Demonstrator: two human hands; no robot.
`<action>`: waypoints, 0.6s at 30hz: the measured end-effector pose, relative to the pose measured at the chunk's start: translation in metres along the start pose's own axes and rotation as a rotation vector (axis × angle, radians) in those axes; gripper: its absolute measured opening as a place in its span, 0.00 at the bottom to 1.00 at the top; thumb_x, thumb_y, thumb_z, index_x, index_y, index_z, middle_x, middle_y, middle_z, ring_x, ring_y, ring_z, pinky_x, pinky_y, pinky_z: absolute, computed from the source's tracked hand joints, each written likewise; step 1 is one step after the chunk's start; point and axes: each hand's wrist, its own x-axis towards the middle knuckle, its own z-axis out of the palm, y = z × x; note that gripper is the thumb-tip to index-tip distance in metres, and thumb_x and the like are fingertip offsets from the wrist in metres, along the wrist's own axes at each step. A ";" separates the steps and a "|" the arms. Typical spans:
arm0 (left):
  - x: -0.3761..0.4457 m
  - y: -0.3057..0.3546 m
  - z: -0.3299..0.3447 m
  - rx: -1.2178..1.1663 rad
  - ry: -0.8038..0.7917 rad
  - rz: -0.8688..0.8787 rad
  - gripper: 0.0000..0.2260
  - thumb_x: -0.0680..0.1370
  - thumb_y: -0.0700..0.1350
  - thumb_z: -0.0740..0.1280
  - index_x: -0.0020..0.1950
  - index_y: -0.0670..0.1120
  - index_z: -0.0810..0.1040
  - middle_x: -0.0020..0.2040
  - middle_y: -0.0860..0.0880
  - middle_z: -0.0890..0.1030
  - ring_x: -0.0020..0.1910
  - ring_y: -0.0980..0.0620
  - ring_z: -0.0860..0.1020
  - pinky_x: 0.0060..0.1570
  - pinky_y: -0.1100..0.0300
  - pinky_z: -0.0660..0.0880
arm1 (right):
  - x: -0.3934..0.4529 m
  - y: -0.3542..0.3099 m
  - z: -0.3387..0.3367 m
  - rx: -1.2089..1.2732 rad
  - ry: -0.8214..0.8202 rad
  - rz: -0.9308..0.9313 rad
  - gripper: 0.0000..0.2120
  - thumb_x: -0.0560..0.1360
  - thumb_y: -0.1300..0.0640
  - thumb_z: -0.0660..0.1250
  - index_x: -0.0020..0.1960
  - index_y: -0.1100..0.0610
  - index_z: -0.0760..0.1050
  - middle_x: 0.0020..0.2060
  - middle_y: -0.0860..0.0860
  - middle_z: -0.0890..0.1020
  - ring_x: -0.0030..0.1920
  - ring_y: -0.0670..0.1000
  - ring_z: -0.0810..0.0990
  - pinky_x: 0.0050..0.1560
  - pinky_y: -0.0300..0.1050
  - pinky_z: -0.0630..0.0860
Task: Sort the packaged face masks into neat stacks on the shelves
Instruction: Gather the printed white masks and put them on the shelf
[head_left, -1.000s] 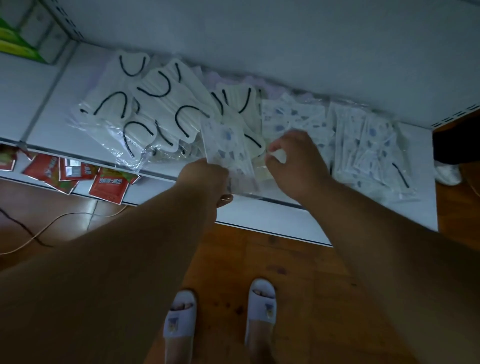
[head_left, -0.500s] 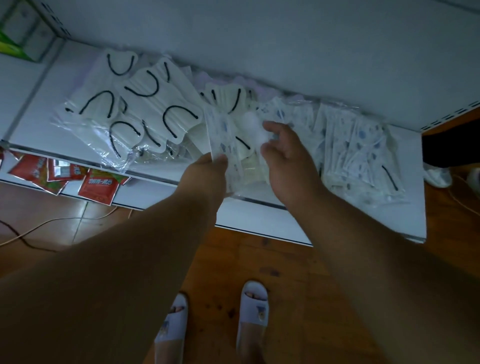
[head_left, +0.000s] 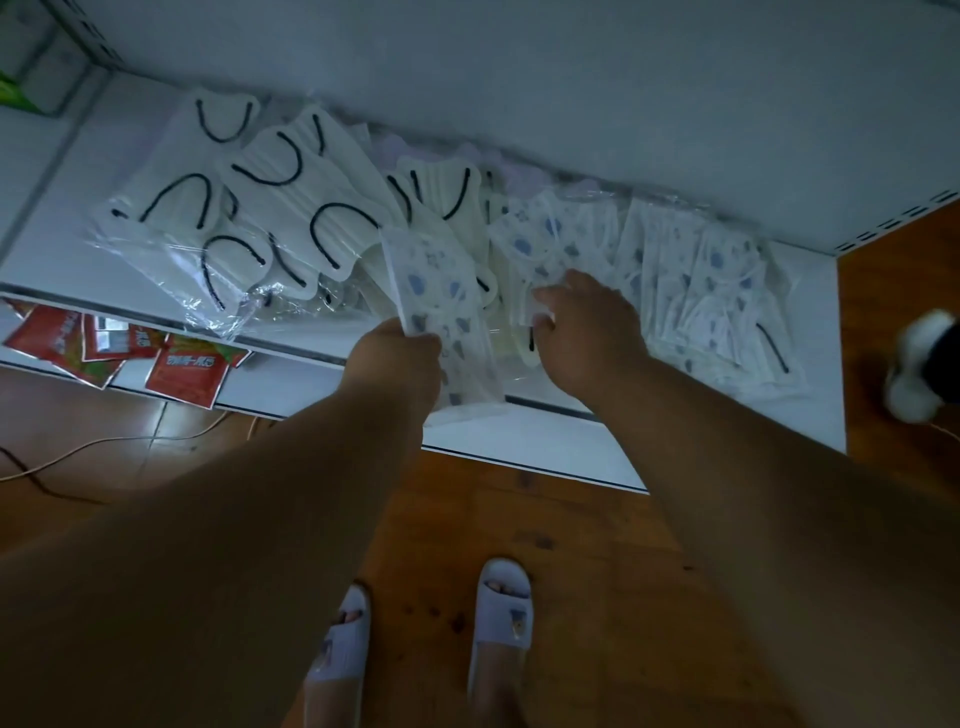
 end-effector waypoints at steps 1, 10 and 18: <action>-0.001 0.000 0.000 0.007 0.001 -0.006 0.13 0.82 0.41 0.63 0.66 0.48 0.77 0.44 0.50 0.78 0.41 0.52 0.77 0.46 0.52 0.79 | -0.001 -0.001 -0.002 0.045 0.086 0.018 0.19 0.82 0.51 0.56 0.70 0.54 0.72 0.71 0.56 0.70 0.70 0.58 0.69 0.72 0.53 0.63; -0.011 0.005 0.010 -0.073 -0.065 -0.042 0.19 0.81 0.53 0.66 0.70 0.48 0.71 0.61 0.44 0.79 0.52 0.46 0.79 0.57 0.49 0.78 | -0.068 -0.042 -0.014 0.971 0.009 -0.076 0.10 0.82 0.60 0.58 0.54 0.53 0.78 0.50 0.46 0.82 0.46 0.44 0.80 0.45 0.36 0.77; -0.004 -0.003 0.007 0.039 0.030 -0.014 0.15 0.81 0.39 0.61 0.67 0.47 0.76 0.56 0.39 0.80 0.58 0.35 0.79 0.51 0.48 0.77 | -0.026 -0.008 0.006 0.335 0.004 0.032 0.21 0.83 0.49 0.57 0.75 0.42 0.63 0.79 0.58 0.51 0.79 0.58 0.51 0.76 0.52 0.53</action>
